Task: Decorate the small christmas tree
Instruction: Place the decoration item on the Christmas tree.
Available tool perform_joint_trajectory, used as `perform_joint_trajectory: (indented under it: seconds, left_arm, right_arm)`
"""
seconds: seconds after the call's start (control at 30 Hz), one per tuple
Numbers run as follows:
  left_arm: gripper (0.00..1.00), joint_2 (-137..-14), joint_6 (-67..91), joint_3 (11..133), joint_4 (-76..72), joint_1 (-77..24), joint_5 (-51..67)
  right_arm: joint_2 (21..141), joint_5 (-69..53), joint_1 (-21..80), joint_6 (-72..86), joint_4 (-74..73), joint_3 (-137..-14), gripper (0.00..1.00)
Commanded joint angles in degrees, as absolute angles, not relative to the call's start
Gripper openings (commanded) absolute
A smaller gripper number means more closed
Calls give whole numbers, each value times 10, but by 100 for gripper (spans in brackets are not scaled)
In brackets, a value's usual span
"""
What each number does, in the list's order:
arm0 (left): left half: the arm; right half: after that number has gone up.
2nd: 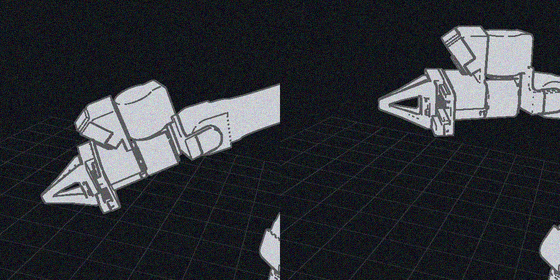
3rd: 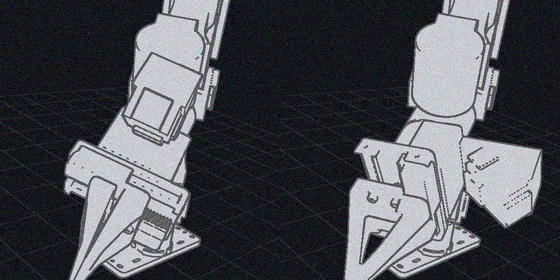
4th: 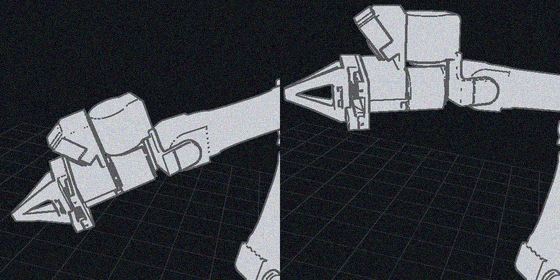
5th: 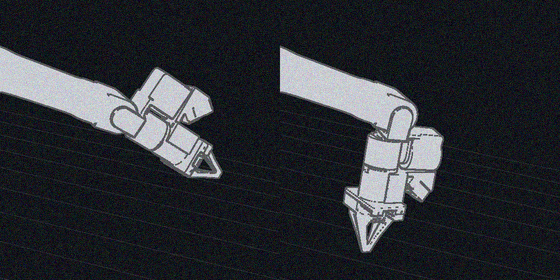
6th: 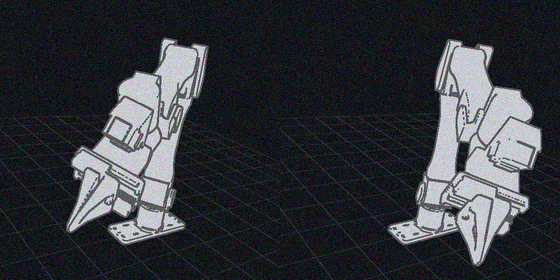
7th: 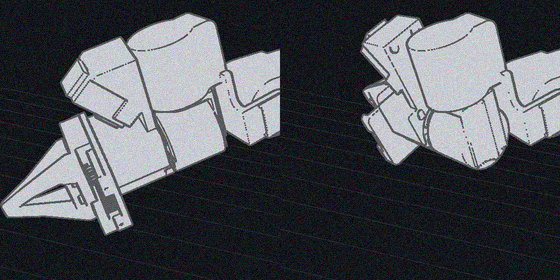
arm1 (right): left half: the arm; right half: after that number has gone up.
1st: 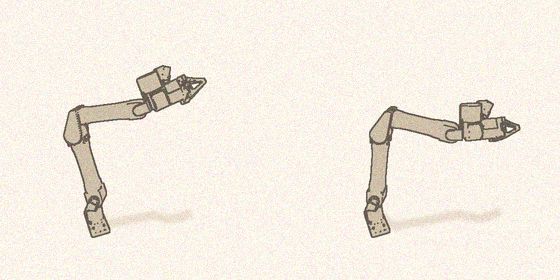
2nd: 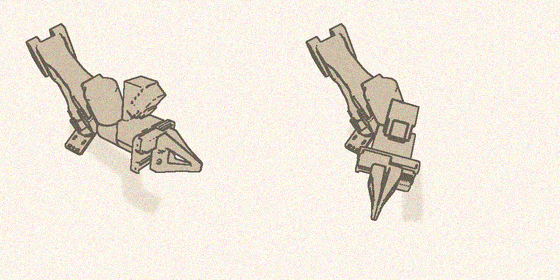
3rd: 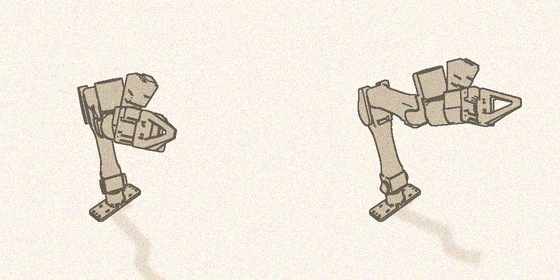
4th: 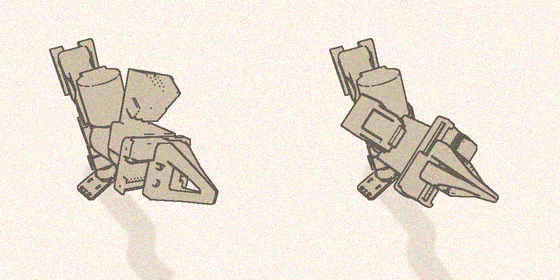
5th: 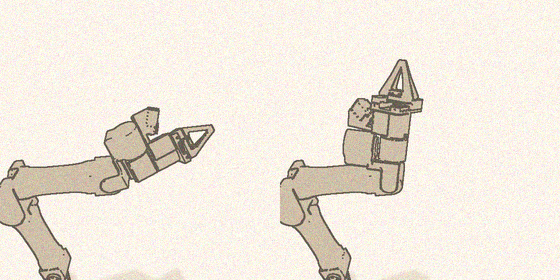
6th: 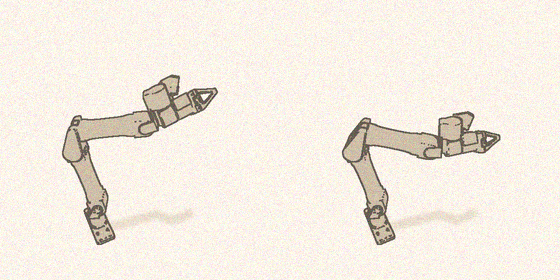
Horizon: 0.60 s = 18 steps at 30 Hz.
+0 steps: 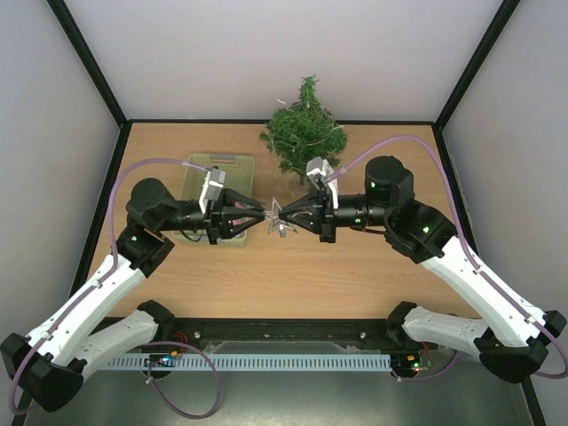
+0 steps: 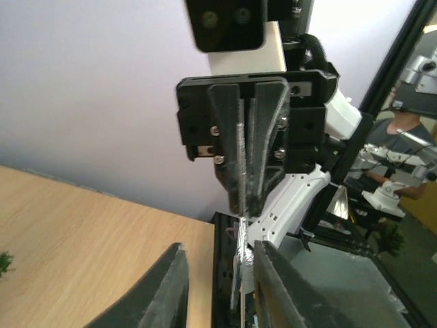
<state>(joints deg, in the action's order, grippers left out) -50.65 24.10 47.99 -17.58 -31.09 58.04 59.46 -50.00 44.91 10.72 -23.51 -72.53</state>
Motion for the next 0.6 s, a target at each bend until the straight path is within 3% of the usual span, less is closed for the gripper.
perform_joint_trajectory:
  seconds: [0.0, 0.1, 0.13, 0.17, 0.43, 0.57]
  left_arm:
    - [38, -498, 217, 509, -123, -309, 528]
    - [71, -485, 202, 519, -88, -309, 481]
    - [91, -479, 199, 519, -79, -309, 463]
    - [99, -471, 193, 519, -71, -309, 443]
    - [100, -422, 126, 494, -4, -309, 337]
    - [100, -406, 103, 469, 29, -309, 292]
  right_arm:
    - [567, -465, 450, 122, -166, -704, 2]
    - [553, -384, 450, 124, -143, -706, 2]
    - [548, -351, 451, 122, -134, -706, 2]
    - [544, -311, 451, 121, -125, -707, 2]
    - [560, -20, 451, 82, -30, -744, 2]
    - [619, 64, 450, 50, -35, -811, 2]
